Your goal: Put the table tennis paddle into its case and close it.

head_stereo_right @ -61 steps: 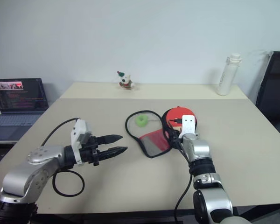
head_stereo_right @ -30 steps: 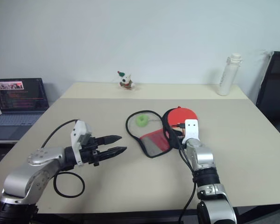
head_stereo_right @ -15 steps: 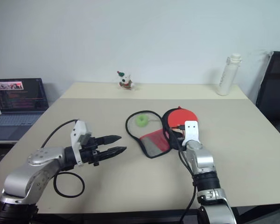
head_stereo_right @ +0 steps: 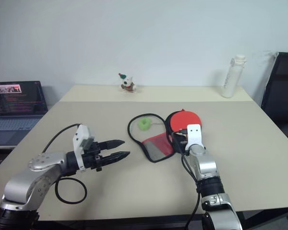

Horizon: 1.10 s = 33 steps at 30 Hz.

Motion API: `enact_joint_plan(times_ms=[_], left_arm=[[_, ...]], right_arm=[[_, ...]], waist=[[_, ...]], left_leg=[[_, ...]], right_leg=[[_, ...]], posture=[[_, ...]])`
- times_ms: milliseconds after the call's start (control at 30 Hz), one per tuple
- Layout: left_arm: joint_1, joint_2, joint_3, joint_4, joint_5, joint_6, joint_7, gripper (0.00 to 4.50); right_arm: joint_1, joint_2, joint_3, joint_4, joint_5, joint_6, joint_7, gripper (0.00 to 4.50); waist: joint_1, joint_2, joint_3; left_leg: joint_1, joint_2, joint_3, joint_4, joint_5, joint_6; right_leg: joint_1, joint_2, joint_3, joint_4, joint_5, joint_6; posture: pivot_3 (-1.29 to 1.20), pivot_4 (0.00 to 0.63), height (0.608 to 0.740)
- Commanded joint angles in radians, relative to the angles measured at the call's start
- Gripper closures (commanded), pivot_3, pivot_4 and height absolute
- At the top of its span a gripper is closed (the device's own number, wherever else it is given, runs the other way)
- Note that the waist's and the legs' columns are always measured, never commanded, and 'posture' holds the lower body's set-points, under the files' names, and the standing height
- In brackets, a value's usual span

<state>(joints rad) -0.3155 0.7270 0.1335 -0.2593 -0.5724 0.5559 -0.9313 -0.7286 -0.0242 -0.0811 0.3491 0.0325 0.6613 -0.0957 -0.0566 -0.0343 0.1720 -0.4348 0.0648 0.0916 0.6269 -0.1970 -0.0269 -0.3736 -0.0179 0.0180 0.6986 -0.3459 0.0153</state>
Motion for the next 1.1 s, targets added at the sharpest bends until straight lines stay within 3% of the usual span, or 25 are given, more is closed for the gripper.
enact_joint_plan(times_ms=[33,633,800,967,1100], left_arm=[[-0.002,0.0,0.015,-0.016,-0.004,-0.026,-0.005,1.68],[0.0,-0.002,0.014,-0.015,-0.001,-0.024,-0.004,1.68],[-0.002,-0.003,0.01,-0.002,0.013,-0.03,0.002,1.68],[-0.003,-0.009,0.009,0.009,0.018,-0.032,0.012,1.68],[-0.015,-0.015,0.003,0.064,0.054,-0.046,0.032,1.68]], right_arm=[[-0.016,0.014,-0.022,-0.03,0.027,-0.022,0.003,3.25],[0.001,-0.004,0.015,0.007,0.017,-0.02,0.072,3.25],[0.003,-0.007,-0.005,-0.023,0.025,0.013,0.049,1.65],[0.031,-0.02,0.011,-0.191,0.023,0.097,0.049,0.02],[0.043,-0.095,0.025,-0.411,0.064,0.205,0.141,0.02]], waist=[[0.0,0.0,0.0],[0.0,0.0,0.0],[0.001,0.0,0.0],[0.005,0.0,0.0],[0.006,0.0,0.0]], left_leg=[[0.0,0.0,0.0,0.0,0.0,0.0],[0.0,0.0,0.0,0.0,0.0,0.0],[0.0,0.0,0.0,0.0,0.0,0.0],[0.0,0.0,0.0,0.0,0.0,0.0],[0.0,0.0,0.0,0.0,0.0,0.0]], right_leg=[[0.0,0.0,0.0,0.0,0.0,0.0],[0.0,0.0,0.0,0.0,0.0,0.0],[0.0,0.0,0.0,0.0,0.0,0.0],[0.001,0.0,0.0,0.0,0.0,0.0],[0.0,0.0,0.0,0.0,0.0,0.0]], posture=[[0.0,0.15,0.74],[0.0,0.15,0.74],[0.0,0.15,0.74],[0.0,0.15,0.74],[0.0,0.15,0.74]])
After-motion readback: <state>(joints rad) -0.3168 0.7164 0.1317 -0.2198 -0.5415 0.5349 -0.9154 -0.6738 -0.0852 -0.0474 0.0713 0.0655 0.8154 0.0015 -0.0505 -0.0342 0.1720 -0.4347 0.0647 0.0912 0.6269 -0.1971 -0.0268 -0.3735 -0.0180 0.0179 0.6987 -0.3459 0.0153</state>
